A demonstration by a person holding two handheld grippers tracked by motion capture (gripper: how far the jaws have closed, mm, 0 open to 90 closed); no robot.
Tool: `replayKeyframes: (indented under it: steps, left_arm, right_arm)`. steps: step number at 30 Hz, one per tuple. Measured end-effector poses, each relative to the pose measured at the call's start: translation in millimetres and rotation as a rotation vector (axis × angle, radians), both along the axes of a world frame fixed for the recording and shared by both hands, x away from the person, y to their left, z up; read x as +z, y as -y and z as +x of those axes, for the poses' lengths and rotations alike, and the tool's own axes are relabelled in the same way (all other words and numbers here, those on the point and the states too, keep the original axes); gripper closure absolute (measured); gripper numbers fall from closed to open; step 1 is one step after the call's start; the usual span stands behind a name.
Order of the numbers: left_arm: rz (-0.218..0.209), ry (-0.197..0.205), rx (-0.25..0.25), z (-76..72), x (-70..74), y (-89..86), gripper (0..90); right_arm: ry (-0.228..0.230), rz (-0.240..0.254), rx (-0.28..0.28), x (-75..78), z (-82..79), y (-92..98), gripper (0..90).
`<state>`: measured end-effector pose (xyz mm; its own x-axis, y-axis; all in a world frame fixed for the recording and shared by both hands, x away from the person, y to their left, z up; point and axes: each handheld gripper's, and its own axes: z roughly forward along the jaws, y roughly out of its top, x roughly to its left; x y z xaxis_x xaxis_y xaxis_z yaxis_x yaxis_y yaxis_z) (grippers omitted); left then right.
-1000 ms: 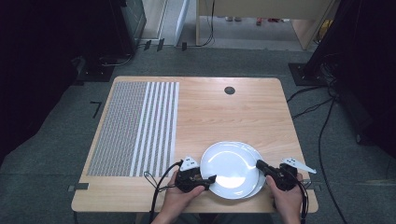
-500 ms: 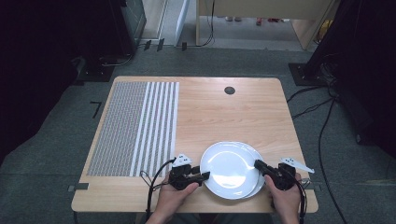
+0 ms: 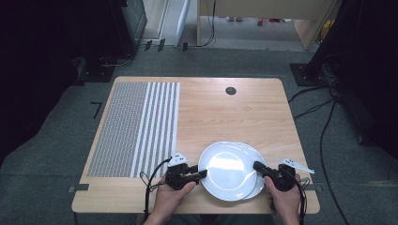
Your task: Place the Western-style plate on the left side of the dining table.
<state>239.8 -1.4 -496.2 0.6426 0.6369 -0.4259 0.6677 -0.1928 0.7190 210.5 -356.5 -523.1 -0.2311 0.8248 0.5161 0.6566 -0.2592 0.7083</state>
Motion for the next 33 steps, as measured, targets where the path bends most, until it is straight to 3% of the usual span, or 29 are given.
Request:
replayKeyframes:
  steps: [7, 10, 17, 22, 23, 24, 26, 27, 33]
  left_arm:
    - [-0.016, 0.011, -0.001, -3.0, 9.1, -9.7, 62.3]
    - [-0.001, 0.018, 0.007, -3.1, 9.5, -12.9, 63.9]
    - [-0.021, -0.033, 0.016, 1.1, 1.0, -17.2, 67.1]
    - [-0.021, -0.036, 0.012, 2.0, 0.3, -17.3, 67.2]
    - [-0.015, -0.035, 0.011, 1.9, -0.1, -17.0, 67.5]
    - [-0.014, -0.036, 0.010, 1.9, -0.5, -17.0, 67.5]
    - [-0.021, -0.040, 0.006, 2.1, -1.0, -17.6, 67.6]
    - [-0.023, -0.041, 0.005, 2.4, -1.3, -17.8, 67.6]
    - [-0.025, -0.049, 0.004, 3.3, -3.8, -18.3, 67.5]
  right_arm:
    - [0.008, -0.030, 0.032, 0.8, -0.9, -8.4, 85.1]
    - [0.007, -0.026, 0.034, 0.6, -0.8, -9.4, 85.1]
    - [0.001, -0.015, 0.044, 0.4, 0.0, -11.1, 84.7]
    - [-0.019, -0.001, 0.041, 0.3, -0.1, -11.0, 83.1]
    - [-0.026, 0.008, 0.040, 0.5, -0.2, -10.5, 82.7]
    - [-0.060, 0.050, 0.024, 2.3, -0.9, -8.7, 82.6]
    - [-0.081, 0.069, 0.014, 2.9, -1.2, -7.4, 82.7]
    - [-0.118, 0.114, 0.001, 2.9, -1.8, -4.4, 82.9]
    - [-0.130, 0.158, 0.006, 1.8, -1.6, -4.3, 82.3]
